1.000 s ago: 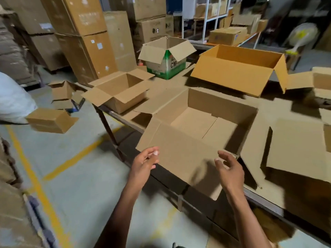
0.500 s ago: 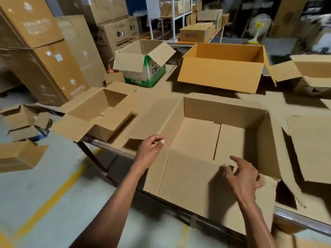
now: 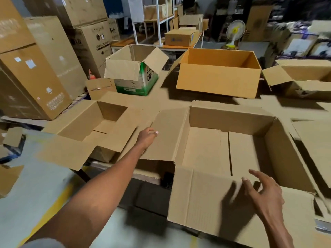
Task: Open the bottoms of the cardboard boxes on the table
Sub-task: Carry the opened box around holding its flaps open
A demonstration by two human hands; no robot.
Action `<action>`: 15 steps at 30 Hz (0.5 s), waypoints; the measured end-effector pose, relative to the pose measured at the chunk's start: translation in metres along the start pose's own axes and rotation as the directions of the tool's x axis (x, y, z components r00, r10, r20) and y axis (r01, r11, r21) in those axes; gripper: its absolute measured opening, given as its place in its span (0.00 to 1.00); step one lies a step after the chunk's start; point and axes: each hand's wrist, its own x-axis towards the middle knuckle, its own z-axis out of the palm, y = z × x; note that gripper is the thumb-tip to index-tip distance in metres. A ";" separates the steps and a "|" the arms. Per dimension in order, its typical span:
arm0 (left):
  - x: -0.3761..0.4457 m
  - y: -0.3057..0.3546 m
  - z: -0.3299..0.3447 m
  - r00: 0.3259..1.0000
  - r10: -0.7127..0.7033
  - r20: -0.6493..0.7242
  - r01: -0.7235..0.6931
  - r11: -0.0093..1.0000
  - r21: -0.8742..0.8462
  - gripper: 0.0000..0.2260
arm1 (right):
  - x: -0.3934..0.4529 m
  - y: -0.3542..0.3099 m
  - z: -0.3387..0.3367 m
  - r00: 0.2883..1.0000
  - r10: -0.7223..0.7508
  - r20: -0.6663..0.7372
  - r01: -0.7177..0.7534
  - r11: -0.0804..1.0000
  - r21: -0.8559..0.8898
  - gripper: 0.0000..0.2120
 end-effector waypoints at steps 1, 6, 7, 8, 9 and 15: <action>0.009 -0.001 -0.001 1.000 -0.017 0.020 0.016 0.999 0.029 0.21 | -0.004 0.000 0.000 1.000 0.014 -0.005 -0.014 1.000 0.014 0.18; 0.035 0.008 0.000 0.996 -0.074 0.055 0.066 0.988 0.138 0.28 | -0.019 0.006 -0.009 0.998 0.060 -0.034 -0.057 0.993 0.101 0.16; 0.038 0.011 0.001 0.997 -0.066 0.044 0.058 0.985 0.165 0.28 | -0.021 0.006 -0.012 0.997 0.072 -0.039 -0.067 0.990 0.121 0.15; 0.040 0.016 0.001 0.998 -0.051 0.022 0.045 0.977 0.207 0.29 | -0.022 0.006 -0.015 0.995 0.083 -0.047 -0.076 0.988 0.135 0.14; 0.041 0.021 0.000 1.000 -0.022 -0.011 0.024 0.964 0.263 0.29 | -0.022 0.005 -0.018 0.995 0.087 -0.056 -0.078 0.986 0.144 0.14; 0.031 0.065 -0.037 0.947 0.318 -0.052 -0.266 0.863 0.429 0.19 | -0.015 0.001 -0.025 0.989 0.121 -0.084 -0.097 0.964 0.247 0.13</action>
